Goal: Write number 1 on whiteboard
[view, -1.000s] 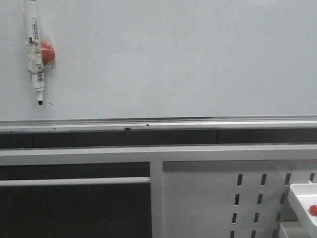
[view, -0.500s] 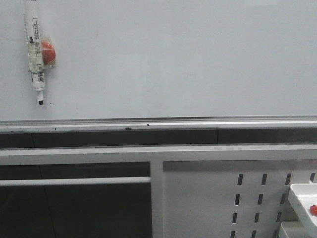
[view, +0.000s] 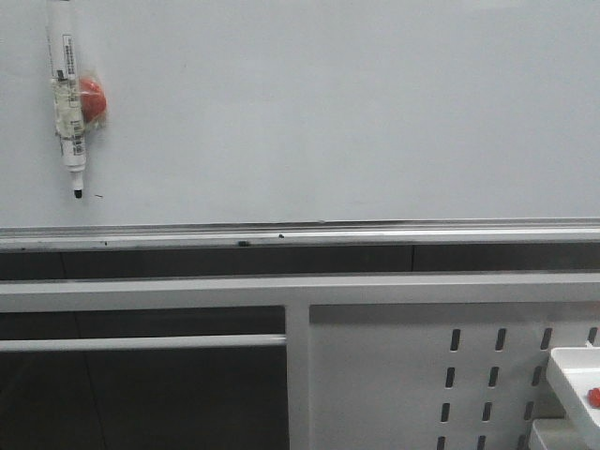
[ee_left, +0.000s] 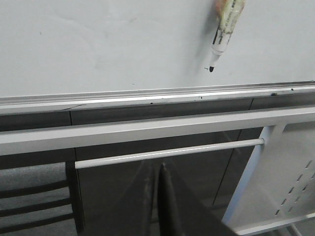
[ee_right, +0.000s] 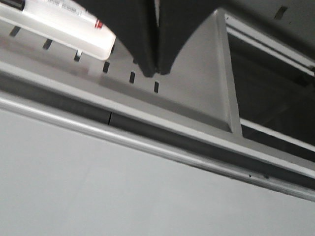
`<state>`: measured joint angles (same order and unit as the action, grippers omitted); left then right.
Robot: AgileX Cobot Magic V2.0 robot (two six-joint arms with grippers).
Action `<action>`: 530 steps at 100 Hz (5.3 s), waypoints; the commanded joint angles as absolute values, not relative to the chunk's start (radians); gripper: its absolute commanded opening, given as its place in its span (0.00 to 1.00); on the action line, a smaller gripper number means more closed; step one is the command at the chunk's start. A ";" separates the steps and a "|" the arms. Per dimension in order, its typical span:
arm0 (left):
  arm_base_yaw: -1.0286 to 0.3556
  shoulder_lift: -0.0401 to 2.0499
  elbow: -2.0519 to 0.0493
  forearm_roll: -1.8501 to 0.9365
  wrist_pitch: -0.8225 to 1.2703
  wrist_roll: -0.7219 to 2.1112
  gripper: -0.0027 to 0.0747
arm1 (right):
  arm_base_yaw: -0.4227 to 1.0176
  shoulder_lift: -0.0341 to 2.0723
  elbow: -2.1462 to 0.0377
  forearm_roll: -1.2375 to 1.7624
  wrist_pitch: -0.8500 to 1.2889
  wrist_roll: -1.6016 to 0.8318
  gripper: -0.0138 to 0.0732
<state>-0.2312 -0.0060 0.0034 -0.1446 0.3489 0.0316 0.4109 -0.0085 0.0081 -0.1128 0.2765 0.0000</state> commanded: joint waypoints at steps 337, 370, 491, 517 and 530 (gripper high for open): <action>-0.717 1.099 -0.536 -0.408 -0.139 0.407 0.01 | 0.497 0.393 -0.490 0.104 0.211 -0.032 0.55; -0.968 0.979 -0.672 -0.024 0.179 0.409 0.01 | 0.998 0.658 -0.708 0.080 0.388 -0.305 0.54; -1.083 0.974 -0.690 0.191 0.249 0.409 0.01 | 1.092 1.020 -0.899 0.044 0.392 -0.303 0.20; -1.083 0.972 -0.690 0.176 0.249 0.405 0.01 | 1.092 1.042 -0.899 0.030 0.412 -0.303 0.08; -1.083 0.948 -0.690 0.064 0.229 0.402 0.22 | 1.092 1.042 -0.899 -0.032 0.398 -0.303 0.08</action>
